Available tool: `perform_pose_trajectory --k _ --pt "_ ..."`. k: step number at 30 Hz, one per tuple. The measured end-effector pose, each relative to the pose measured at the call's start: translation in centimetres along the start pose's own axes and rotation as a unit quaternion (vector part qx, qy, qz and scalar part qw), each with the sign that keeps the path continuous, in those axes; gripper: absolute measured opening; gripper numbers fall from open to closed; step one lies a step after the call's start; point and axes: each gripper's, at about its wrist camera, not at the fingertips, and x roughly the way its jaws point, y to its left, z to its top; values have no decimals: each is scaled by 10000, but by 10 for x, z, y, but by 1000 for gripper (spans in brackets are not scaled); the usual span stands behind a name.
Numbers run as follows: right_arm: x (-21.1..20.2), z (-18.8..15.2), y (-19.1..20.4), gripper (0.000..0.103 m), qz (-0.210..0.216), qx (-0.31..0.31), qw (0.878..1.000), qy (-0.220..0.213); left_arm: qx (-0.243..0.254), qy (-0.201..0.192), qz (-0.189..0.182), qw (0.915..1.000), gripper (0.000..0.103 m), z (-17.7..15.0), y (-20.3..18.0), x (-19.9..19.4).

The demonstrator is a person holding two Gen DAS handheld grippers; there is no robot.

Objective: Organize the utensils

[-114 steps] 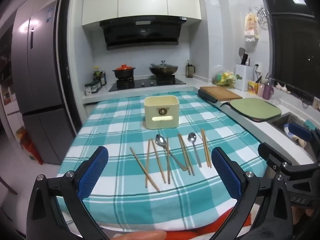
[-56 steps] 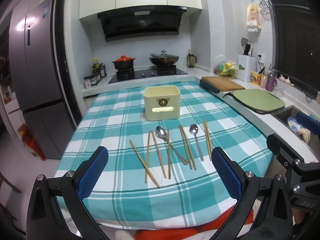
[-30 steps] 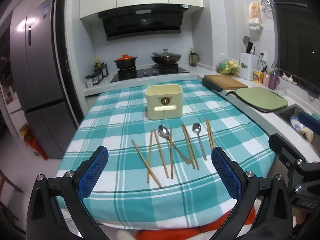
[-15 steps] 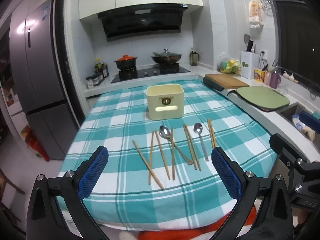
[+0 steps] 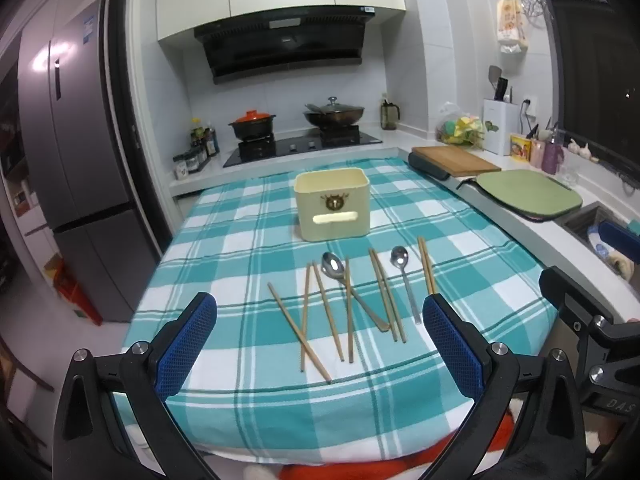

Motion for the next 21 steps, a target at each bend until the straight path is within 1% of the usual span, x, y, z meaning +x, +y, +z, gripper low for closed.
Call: perform_pose_trajectory --k 4,8,10,12,13,15,17,20,21 --pt "0 1 -1 103 -39 27 10000 -20 48 103 -55 9999 103 -1 1 6" --pt "-5 5 -10 103 -106 200 9994 -279 -38 175 -226 9996 103 -2 8 12" --pt "-9 6 -15 103 -90 319 9985 -434 -70 156 -199 9997 103 -3 13 14" --pt "-10 6 -19 103 -39 416 9978 -511 -66 71 -146 9998 103 -5 17 15" --pt "-9 5 -19 103 -20 439 9977 -523 -127 103 -112 9998 103 -6 21 17" --pt "-3 4 -18 103 -37 420 9981 -457 -315 270 -121 9991 103 -8 29 26" --pt "7 1 -14 103 -16 325 9991 -286 -558 447 -213 9972 103 -11 42 38" --pt "26 -5 -11 103 140 192 9997 33 -647 539 -56 9964 102 -15 54 54" --pt "29 -9 -11 103 161 181 9997 95 -687 564 -64 9960 102 -17 57 58"
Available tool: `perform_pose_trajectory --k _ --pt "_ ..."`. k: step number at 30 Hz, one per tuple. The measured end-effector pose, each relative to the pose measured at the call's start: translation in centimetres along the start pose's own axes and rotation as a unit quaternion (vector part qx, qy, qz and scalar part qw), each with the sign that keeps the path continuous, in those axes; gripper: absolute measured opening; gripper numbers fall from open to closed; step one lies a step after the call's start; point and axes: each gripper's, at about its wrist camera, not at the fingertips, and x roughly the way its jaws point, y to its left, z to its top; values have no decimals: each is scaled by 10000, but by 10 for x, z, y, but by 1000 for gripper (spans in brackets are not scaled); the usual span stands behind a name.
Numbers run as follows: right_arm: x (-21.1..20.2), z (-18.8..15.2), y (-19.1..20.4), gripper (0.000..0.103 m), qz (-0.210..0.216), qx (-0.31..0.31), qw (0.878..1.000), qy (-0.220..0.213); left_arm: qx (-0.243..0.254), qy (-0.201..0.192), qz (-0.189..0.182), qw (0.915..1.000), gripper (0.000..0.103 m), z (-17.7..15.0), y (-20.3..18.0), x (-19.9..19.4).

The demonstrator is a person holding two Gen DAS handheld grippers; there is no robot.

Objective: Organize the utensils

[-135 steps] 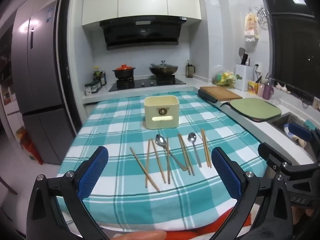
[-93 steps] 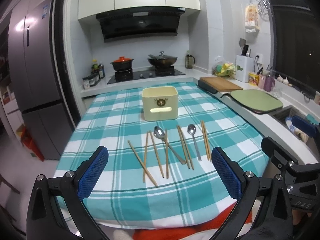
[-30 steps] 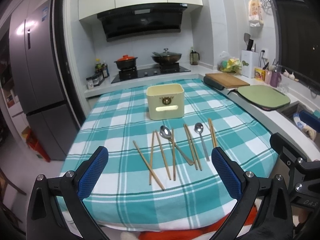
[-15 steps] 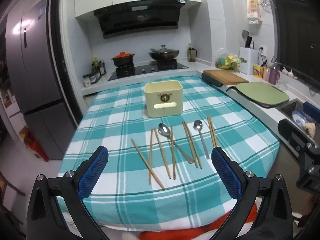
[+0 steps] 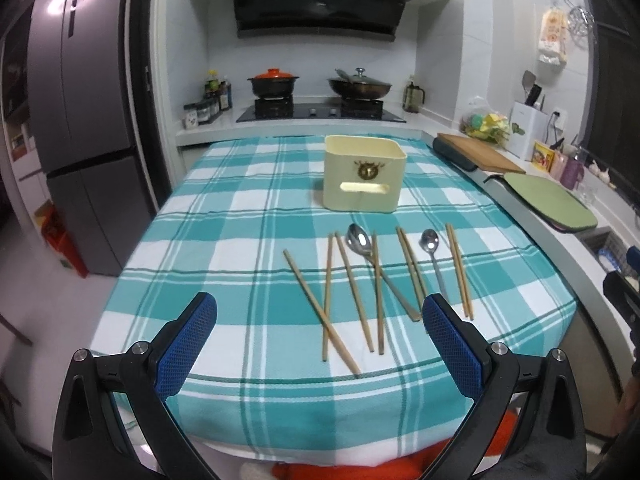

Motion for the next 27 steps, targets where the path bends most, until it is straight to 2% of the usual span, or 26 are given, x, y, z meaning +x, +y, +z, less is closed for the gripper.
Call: perform_pose_trajectory --k 7,11,17,21,27 --pt "28 -11 -12 103 -3 38 9996 268 -131 421 75 9990 102 -2 17 47" --pt "58 -15 -32 103 51 292 9983 494 -226 639 88 9977 102 0 22 77" --pt "135 -35 -65 102 -60 668 9882 1377 -240 985 217 9946 102 2 24 128" --pt "182 -51 -72 92 -48 780 9779 1939 -233 1208 324 9919 102 1 29 158" --pt "235 -61 -62 90 39 747 9708 2280 -371 1482 473 9871 102 0 40 194"
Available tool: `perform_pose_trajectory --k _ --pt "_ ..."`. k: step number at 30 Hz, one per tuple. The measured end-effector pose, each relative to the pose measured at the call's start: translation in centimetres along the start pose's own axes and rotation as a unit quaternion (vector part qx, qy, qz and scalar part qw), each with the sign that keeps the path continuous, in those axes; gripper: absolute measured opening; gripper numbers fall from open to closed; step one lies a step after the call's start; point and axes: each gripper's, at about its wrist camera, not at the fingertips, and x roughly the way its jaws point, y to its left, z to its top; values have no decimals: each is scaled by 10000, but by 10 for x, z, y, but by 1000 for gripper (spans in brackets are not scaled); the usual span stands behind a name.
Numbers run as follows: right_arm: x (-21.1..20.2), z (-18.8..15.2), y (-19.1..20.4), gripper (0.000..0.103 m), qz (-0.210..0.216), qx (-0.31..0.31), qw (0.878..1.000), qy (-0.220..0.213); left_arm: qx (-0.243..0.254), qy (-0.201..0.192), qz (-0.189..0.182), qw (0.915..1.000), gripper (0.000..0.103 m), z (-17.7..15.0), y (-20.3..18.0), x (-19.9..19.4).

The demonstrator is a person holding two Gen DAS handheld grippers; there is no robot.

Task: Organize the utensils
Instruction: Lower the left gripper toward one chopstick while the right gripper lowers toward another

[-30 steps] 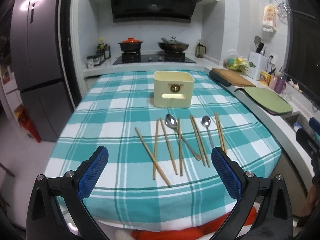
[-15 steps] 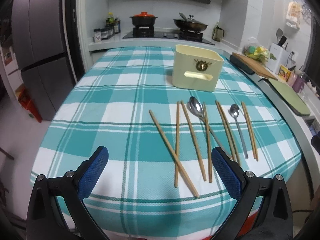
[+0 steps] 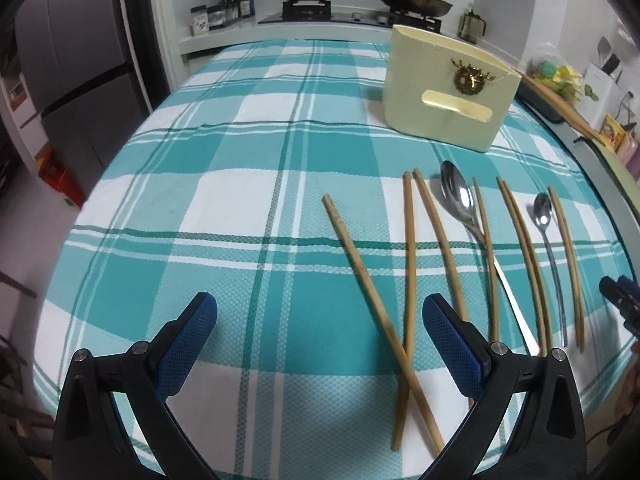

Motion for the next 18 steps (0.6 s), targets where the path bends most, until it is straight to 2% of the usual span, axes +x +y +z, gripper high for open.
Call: perform_pose_trajectory --k 6,16,18 --pt "45 8 5 82 -426 -210 9982 376 33 122 139 9998 102 5 -1 18" --pt "51 13 3 82 -836 -581 9934 529 -19 510 234 9984 103 3 2 51" --pt "50 12 -4 82 -872 -573 9930 558 -25 489 233 9985 103 4 3 53"
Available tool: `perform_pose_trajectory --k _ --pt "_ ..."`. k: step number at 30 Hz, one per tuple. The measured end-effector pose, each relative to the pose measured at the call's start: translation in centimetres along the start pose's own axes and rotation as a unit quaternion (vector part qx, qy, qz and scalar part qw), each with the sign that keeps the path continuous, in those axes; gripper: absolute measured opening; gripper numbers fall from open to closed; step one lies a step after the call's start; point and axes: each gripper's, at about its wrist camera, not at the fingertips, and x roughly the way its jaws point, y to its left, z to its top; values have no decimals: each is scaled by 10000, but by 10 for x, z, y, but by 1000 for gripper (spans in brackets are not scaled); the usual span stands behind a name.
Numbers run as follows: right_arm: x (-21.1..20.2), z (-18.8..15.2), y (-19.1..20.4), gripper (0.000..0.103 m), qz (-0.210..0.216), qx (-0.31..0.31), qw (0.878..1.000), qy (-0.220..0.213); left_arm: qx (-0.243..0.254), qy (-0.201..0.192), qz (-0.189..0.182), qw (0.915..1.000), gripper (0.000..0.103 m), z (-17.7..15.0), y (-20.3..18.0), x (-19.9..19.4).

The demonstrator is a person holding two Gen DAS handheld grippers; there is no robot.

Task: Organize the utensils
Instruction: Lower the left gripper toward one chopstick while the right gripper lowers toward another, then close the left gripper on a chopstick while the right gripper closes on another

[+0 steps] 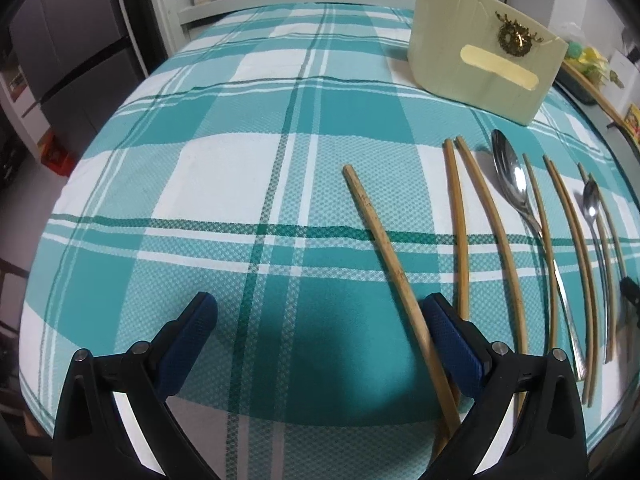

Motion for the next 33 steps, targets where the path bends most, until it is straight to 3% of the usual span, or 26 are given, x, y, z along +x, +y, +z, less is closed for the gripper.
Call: perform_pose_trajectory --k 5,11,16,20,23,25,26,28,31,33 --pt "4 2 -10 82 269 -105 9995 115 115 129 18 9998 103 9 9 4" --pt "13 15 -16 82 706 -300 9960 467 399 377 -226 9982 103 21 19 14" --pt "26 36 -1 82 902 -711 9924 447 566 727 -327 9952 103 36 16 23" --pt "40 60 3 76 1119 -805 9890 543 548 782 -281 9950 102 46 11 29" --pt "50 77 7 76 1192 -976 9852 755 588 698 -346 9952 85 53 2 28" --pt "56 86 11 74 1221 -1063 9835 808 639 672 -412 9948 57 60 -4 26" --pt "58 91 13 68 1253 -1117 9827 783 667 662 -445 9946 49 63 -9 25" --pt "60 99 15 51 1325 -1178 9813 746 741 653 -573 9935 15 67 -17 26" --pt "67 115 16 10 1453 -1090 9802 783 883 534 -611 9928 6 71 -27 29" --pt "73 122 12 7 1592 -905 9793 862 824 489 -760 9925 4 75 -25 31"
